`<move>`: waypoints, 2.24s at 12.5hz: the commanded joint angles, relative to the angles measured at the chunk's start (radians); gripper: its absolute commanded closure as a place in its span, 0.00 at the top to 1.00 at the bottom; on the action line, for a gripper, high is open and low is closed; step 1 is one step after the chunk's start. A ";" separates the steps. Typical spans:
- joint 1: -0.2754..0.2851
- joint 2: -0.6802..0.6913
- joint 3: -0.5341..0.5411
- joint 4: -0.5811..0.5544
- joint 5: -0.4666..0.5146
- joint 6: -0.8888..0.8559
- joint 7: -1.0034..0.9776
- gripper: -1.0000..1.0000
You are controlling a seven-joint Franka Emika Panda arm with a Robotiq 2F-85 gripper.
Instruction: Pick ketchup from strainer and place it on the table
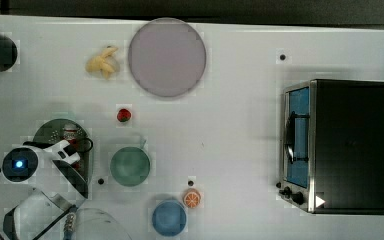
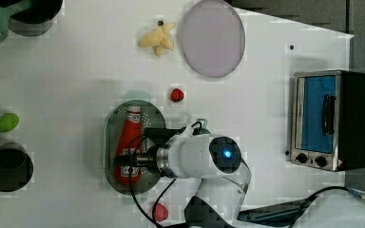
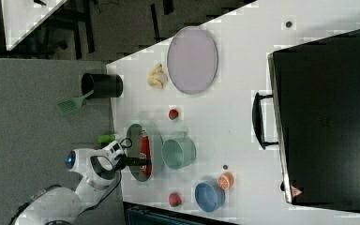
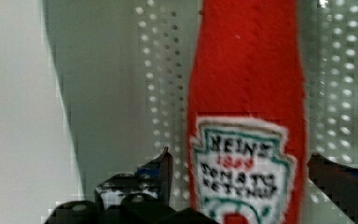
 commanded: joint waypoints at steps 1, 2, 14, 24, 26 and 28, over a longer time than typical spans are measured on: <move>0.033 0.007 -0.040 0.016 -0.008 0.038 0.047 1.00; 0.042 0.007 -0.050 0.017 -0.011 0.038 0.048 1.00; 0.004 -0.284 0.024 0.074 0.096 -0.231 0.048 0.61; -0.131 -0.359 -0.155 0.404 0.181 -0.629 -0.261 0.61; -0.152 -0.352 -0.246 0.431 0.181 -0.630 -0.345 0.61; -0.172 -0.351 -0.348 0.433 0.181 -0.629 -0.408 0.61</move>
